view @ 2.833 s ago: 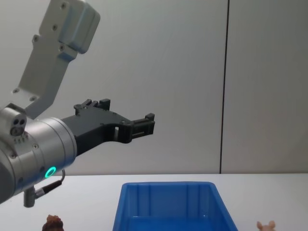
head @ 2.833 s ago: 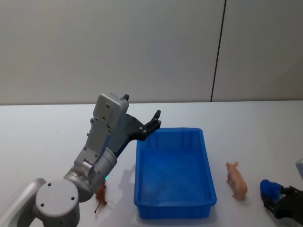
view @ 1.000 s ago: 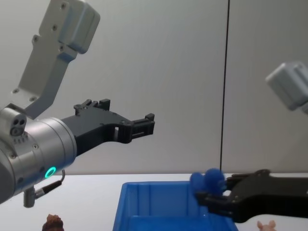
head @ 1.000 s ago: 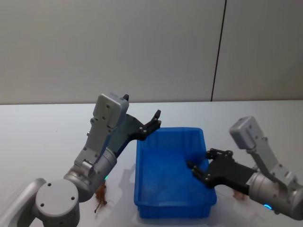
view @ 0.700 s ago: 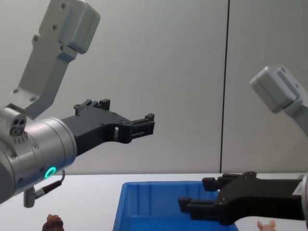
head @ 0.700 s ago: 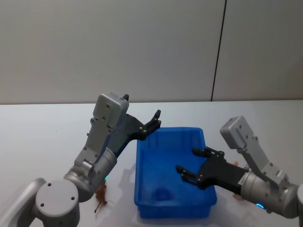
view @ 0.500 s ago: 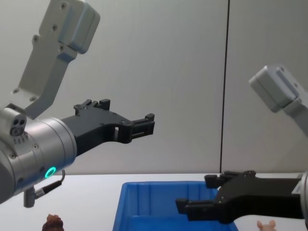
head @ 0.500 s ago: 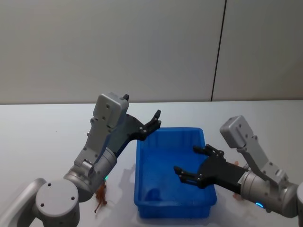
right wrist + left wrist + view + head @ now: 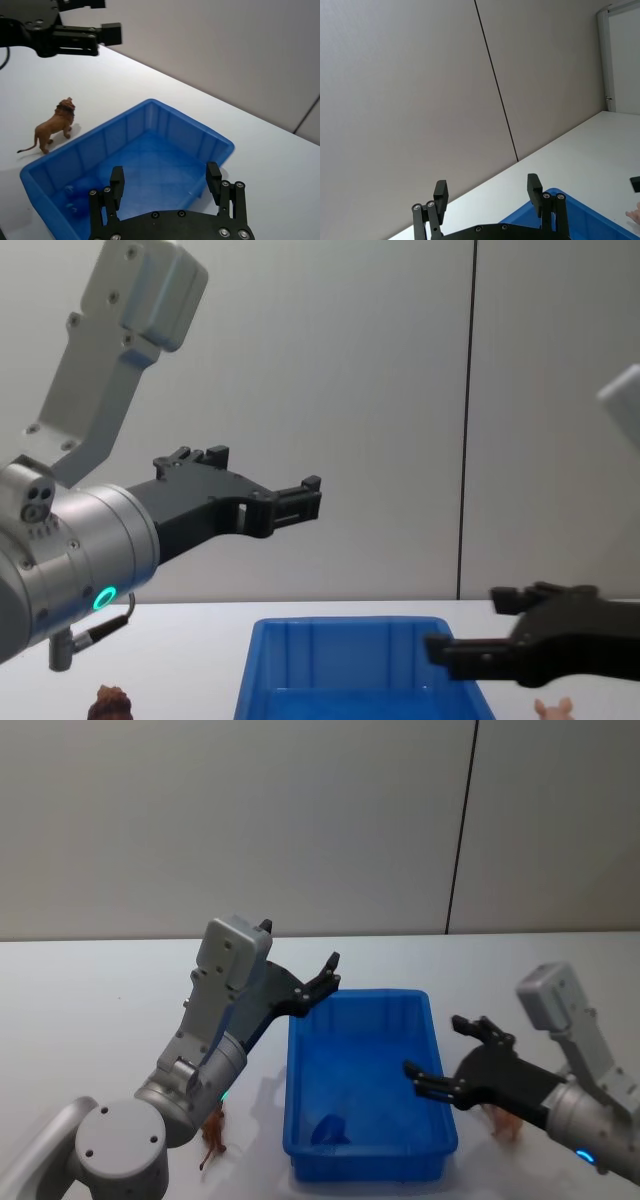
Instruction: Pick up the two dolls from the table and place them into the box.
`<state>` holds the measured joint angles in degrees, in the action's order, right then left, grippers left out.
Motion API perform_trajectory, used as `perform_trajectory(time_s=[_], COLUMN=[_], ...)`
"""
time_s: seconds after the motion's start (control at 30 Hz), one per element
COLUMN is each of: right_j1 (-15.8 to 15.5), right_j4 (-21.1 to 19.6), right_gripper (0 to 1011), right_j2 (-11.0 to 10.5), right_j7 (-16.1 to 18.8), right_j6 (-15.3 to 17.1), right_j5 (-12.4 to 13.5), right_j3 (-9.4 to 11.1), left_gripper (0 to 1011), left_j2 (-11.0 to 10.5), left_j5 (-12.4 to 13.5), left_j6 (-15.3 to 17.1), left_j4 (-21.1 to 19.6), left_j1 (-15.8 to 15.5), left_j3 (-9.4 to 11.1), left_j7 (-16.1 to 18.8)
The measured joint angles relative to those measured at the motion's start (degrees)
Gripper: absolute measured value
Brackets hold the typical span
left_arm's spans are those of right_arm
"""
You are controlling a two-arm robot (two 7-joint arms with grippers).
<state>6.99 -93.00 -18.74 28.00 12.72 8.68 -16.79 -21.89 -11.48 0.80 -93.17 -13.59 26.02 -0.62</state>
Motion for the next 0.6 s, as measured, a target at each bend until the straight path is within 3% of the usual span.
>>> perform_trajectory(time_s=[0.6], right_j1=[-5.9], right_j4=[-2.8], right_gripper=[1001], right_j2=[-5.1], right_j7=[-5.9], right_j6=[1.2], right_j5=[5.3], right_j3=[2.9], left_gripper=[1001], left_j2=[0.0], left_j5=[0.0], left_j6=[0.0], left_j4=[0.0], left_j1=[0.0], left_j3=[0.0], left_j7=[0.0])
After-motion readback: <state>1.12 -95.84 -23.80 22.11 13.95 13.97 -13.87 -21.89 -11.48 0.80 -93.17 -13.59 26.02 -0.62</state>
